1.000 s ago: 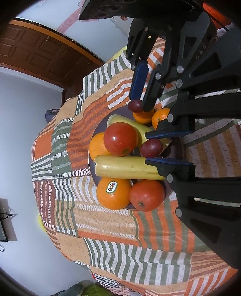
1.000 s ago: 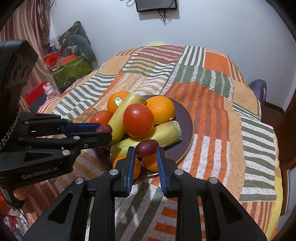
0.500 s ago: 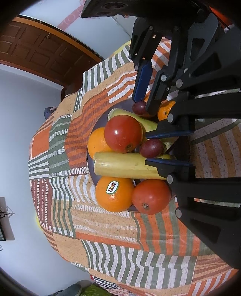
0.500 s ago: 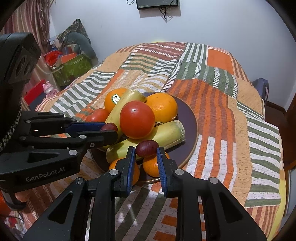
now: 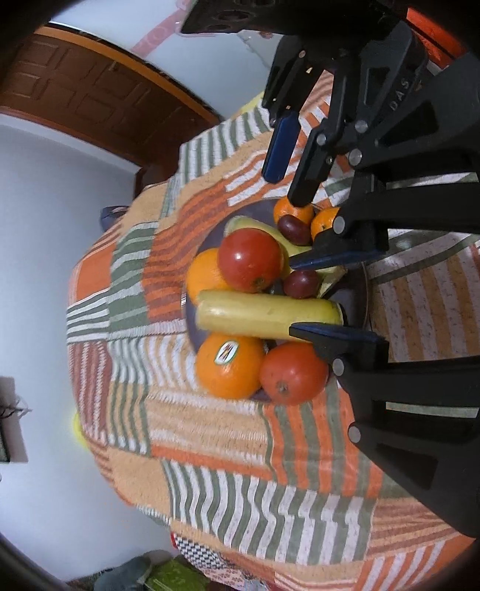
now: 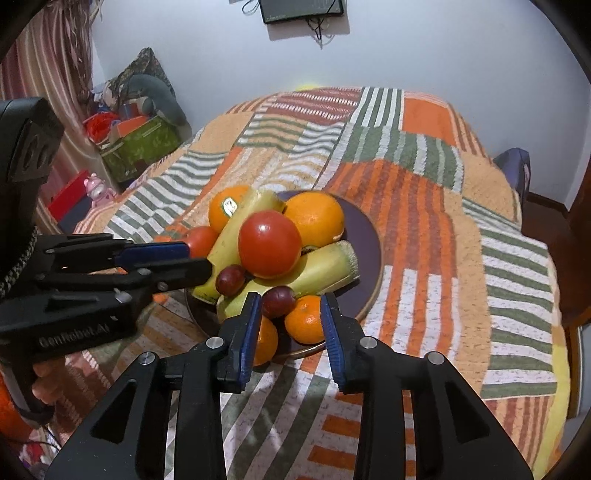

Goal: Organize fruits

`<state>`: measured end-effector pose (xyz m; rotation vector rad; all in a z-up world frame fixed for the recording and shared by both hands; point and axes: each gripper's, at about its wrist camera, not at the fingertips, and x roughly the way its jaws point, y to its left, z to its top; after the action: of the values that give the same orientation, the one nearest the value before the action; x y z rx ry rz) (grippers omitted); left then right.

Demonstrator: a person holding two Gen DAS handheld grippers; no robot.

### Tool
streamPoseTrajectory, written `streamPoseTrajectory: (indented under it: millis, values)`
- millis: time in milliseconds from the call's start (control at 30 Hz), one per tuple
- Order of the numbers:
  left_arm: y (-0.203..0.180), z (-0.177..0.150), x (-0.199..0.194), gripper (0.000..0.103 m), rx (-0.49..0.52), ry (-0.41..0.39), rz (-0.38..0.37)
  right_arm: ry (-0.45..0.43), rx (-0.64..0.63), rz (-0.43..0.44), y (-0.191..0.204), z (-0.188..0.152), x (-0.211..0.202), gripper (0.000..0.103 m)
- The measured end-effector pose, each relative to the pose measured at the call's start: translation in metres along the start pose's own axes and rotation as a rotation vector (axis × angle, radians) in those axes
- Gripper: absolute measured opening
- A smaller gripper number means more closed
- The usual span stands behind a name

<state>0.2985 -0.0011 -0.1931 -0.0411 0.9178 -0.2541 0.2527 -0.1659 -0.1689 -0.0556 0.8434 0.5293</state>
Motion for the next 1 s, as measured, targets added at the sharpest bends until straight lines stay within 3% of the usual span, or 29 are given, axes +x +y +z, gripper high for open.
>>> streamPoseTrajectory:
  millis: [233, 667, 867, 933, 1000]
  values:
    - [-0.007, 0.002, -0.072, 0.029, -0.012, -0.165, 0.057, -0.106, 0.009, -0.019, 0.006, 0.012, -0.052, 0.03]
    - [-0.042, -0.025, -0.231, 0.029, -0.025, -0.496, 0.126, -0.446, -0.038, -0.038, 0.053, 0.015, -0.202, 0.03]
    - [-0.065, -0.051, -0.284, 0.047, 0.003, -0.609, 0.152, -0.546, -0.057, -0.031, 0.073, 0.004, -0.243, 0.031]
    - [-0.071, -0.057, -0.295, 0.056, 0.013, -0.634, 0.158, -0.565, -0.057, -0.037, 0.076, 0.0, -0.249, 0.049]
    - [-0.078, -0.063, -0.306, 0.066, 0.025, -0.659, 0.163, -0.597, -0.048, -0.058, 0.078, -0.005, -0.253, 0.061]
